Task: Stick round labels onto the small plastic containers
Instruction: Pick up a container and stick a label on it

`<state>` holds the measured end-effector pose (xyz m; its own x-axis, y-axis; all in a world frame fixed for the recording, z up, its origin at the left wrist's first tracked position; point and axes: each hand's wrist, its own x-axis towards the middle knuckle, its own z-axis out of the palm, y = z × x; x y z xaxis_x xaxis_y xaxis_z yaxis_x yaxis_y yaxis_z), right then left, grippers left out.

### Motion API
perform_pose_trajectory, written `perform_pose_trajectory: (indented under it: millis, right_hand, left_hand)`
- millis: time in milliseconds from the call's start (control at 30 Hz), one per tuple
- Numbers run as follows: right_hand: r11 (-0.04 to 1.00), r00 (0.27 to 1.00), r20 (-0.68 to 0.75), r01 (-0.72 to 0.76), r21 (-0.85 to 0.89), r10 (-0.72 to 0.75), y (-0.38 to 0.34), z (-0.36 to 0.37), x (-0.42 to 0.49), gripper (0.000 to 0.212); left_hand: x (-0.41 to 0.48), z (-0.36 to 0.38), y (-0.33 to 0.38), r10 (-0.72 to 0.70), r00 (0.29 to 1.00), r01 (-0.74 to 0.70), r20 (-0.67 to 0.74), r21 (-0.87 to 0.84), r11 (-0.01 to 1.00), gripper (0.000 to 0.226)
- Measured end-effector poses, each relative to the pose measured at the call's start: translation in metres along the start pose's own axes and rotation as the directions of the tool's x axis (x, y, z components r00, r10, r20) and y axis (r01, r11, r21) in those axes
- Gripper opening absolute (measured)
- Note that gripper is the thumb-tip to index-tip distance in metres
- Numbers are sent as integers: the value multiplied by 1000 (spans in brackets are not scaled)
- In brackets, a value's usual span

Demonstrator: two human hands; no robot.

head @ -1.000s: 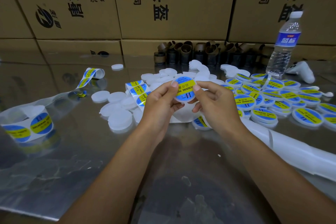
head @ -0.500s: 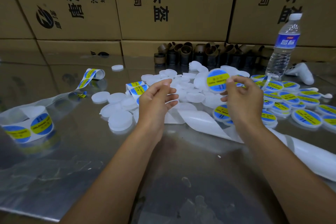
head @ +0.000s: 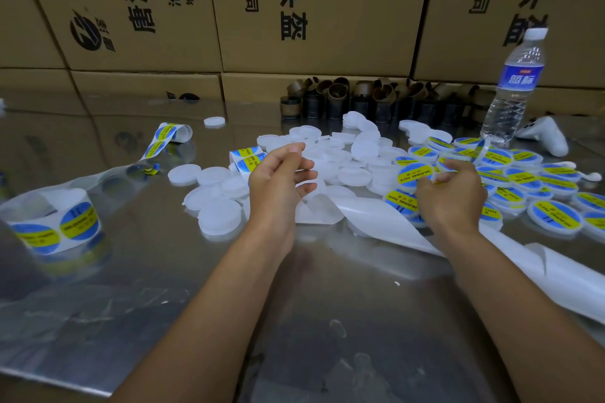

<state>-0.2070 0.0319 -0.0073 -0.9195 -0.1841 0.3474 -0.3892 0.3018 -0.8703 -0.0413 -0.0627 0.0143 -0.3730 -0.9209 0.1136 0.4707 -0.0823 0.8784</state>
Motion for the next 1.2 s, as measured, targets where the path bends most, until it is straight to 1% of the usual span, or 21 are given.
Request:
perform_pose_trajectory:
  millis: [67,100,167,200,233,300,367,433,467,533,633,800,900,1000,1100,1133,1200]
  right_hand:
    - [999,999,-17,35,-31,-36,1,1,-1,46]
    - [995,996,-23,84,-57,-85,1,2,-3,44]
    - [961,968,-6,248,-122,-251,1,4,-9,39]
    - [925,936,37,352,-145,-350,1,5,-12,35]
    - [875,889,107,457,-157,-445,-1,7,-15,31]
    - [762,770,273,627,-161,-576,-5,10,-20,23]
    - [664,664,426,726,-175,-614,-10,11,-24,20]
    - [602,588,547,778,-181,-596,-11,11,-28,26]
    - [584,562,597,791,-184,-573,-11,11,-29,33]
    - [555,536,664,804,-214,-521,-11,10,-30,42]
    - [540,532,698,806,-244,-479,-14,10,-30,41]
    - [551,585,675,777,-305,-450,-13,13,-30,36]
    - [583,615,664,747,-319,-426,-14,13,-31,33]
    - [640,641,650,708,-296,-408,-16,13,-33,29]
    - [641,647,630,710,-291,-429,-15,13,-34,27]
    - [662,656,604,701,-265,-453,-15,13,-34,22]
    - [761,700,511,636,-127,-499,-14,14,-35,11]
  left_hand:
    - [0,0,0,-1,1000,1,-1,-1,1000,16]
    - [0,0,0,-2,1000,2,-1,-1,1000,16]
    - [0,0,0,-4,1000,4,-3,5,1000,16]
    - [0,0,0,-5,1000,5,-3,7,1000,16]
    - [0,0,0,-6,1000,6,-3,7,1000,16]
    - [-1,0,0,-5,1000,5,0,4,1000,16]
    - [-1,0,0,-3,1000,3,4,7,1000,15]
    - [-1,0,0,-2,1000,2,6,10,1000,15]
    - [-1,0,-1,0,1000,0,5,10,1000,15]
    - [-1,0,-1,3,1000,-3,8,13,1000,16]
    - [-1,0,-1,4,1000,-4,13,21,1000,17]
    - [0,0,-1,4,1000,-4,12,33,999,17]
    - [0,0,-1,5,1000,-5,15,31,1000,17]
    - [0,0,-2,6,1000,-6,20,30,1000,18]
    - [1,0,-3,5,1000,-6,19,30,1000,18]
    - [1,-1,-3,4,1000,-5,18,31,999,19]
    - [1,-1,-3,2,1000,-3,20,28,1000,18]
